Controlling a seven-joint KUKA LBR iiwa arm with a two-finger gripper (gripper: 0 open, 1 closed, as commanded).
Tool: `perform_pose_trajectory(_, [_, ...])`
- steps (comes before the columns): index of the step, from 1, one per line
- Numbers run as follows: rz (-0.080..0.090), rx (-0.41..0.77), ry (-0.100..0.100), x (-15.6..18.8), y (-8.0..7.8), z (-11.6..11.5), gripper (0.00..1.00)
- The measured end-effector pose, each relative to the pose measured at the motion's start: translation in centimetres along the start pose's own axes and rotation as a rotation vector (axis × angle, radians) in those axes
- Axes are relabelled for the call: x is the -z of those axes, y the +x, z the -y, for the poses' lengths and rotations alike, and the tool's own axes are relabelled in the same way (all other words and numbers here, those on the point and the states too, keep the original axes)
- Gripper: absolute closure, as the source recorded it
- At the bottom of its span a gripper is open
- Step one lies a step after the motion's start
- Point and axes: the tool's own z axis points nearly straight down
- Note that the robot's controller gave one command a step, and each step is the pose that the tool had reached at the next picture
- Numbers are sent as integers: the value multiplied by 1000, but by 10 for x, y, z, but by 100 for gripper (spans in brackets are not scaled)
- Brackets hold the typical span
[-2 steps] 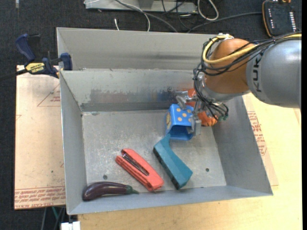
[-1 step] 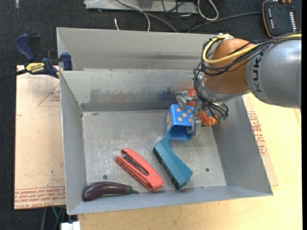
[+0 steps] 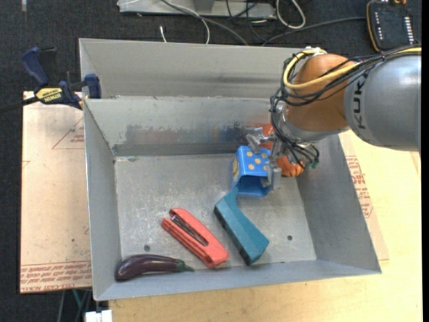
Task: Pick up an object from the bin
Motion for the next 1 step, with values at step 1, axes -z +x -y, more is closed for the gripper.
perform_pose_trajectory(1, [0, 0, 0, 0, 0, 0, 100])
